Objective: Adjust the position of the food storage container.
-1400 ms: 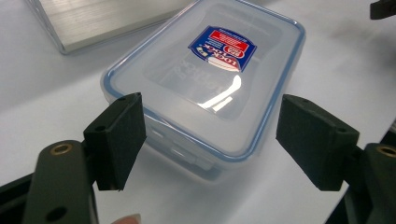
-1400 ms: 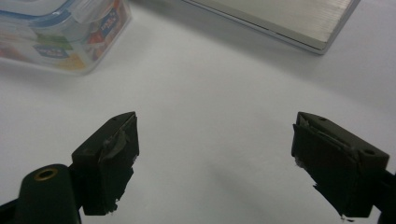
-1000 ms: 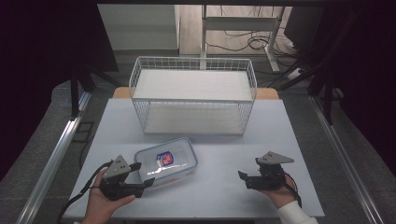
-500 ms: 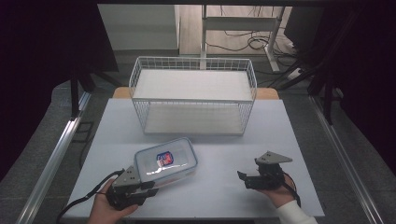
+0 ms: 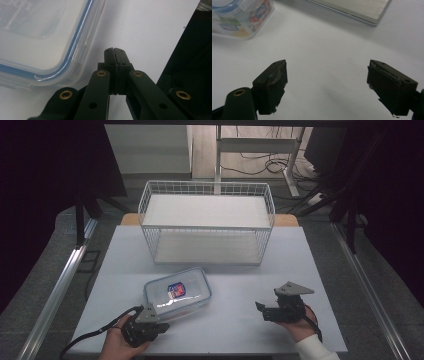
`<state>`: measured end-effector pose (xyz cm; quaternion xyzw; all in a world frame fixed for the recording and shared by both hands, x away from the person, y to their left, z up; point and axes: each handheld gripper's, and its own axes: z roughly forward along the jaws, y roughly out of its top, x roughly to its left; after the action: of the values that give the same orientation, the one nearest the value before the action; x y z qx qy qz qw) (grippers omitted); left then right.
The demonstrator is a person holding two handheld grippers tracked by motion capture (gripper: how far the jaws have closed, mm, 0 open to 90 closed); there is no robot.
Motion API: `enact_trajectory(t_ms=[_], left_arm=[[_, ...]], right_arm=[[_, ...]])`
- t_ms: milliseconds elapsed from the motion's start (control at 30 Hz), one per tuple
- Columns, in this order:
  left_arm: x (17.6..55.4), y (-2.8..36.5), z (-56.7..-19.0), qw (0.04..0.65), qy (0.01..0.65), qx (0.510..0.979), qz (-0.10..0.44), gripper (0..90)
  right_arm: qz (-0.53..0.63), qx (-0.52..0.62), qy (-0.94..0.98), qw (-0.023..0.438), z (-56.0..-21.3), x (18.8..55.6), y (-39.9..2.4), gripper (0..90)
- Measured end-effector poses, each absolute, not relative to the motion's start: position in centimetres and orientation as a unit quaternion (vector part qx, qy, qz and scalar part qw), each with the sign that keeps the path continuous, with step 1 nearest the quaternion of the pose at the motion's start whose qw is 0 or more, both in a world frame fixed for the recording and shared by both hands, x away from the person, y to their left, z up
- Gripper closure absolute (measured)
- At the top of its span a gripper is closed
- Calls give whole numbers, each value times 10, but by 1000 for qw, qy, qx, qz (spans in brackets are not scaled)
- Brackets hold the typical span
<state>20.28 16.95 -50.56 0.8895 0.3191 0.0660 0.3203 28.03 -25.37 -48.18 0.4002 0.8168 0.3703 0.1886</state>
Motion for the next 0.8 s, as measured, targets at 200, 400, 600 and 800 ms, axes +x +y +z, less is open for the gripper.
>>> enact_trajectory(t_ms=[200, 400, 600, 800], left_arm=[[209, 171, -507, 314, 326, 889, 67, 900], [217, 173, -508, 312, 336, 886, 64, 900], [220, 175, -507, 298, 344, 887, 83, 900], [233, 188, -511, 314, 373, 871, 62, 900]], right_arm=[[374, 404, 813, 189, -480, 280, -258, 168], [373, 399, 817, 185, -481, 280, -255, 168], [372, 396, 819, 185, -481, 280, -254, 168], [375, 396, 816, 190, -480, 279, -254, 171]])
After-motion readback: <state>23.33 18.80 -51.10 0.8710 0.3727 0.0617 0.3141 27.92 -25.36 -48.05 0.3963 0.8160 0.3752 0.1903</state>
